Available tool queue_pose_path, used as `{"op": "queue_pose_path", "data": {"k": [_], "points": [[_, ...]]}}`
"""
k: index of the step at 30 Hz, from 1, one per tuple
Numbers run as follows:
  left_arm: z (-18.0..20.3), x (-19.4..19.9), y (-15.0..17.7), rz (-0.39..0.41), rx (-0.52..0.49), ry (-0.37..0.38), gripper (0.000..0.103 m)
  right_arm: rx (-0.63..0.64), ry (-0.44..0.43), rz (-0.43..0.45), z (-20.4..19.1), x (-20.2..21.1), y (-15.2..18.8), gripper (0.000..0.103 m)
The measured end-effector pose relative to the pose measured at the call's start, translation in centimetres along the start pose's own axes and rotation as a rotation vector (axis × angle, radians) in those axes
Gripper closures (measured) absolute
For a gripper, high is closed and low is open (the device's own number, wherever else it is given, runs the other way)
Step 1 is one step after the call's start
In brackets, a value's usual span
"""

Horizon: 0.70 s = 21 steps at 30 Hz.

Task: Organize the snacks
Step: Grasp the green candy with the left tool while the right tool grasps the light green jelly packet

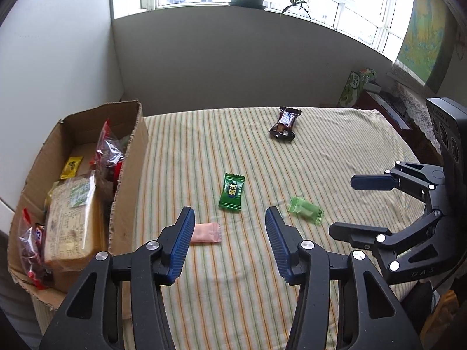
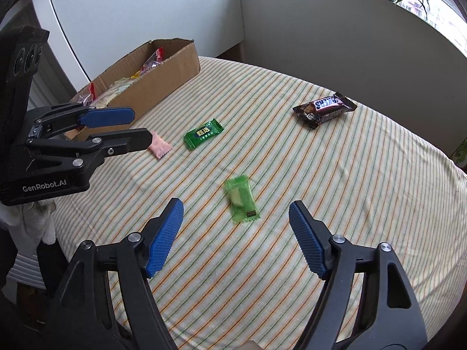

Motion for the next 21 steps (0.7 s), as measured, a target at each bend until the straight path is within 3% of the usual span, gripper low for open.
{"op": "queue_pose_path", "data": {"k": [7, 11, 19, 21], "points": [[0.7, -3.1, 0.1, -0.062, -0.013, 0.019, 0.061, 0.011, -0.004, -0.031, 0.2, -1.7, 0.4, 0.028], [0.7, -4.2, 0.0, -0.078, -0.022, 0.012, 0.061, 0.016, -0.011, -0.048, 0.4, -2.6, 0.3, 0.039], [0.5, -5.8, 0.0, -0.104, -0.027, 0.005, 0.062, 0.034, -0.001, -0.063, 0.4, -3.6, 0.4, 0.039], [0.4, -6.1, 0.1, -0.111, -0.022, 0.006, 0.066, 0.037, 0.001, -0.066, 0.5, -3.7, 0.4, 0.039]]}}
Point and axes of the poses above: each gripper's, at about its wrist camera, not at the fingertips, and x roughly against the way its jaws point, z to its right, y to its underside, the point moved 10 cm from there along -x, roughly the way its jaws point
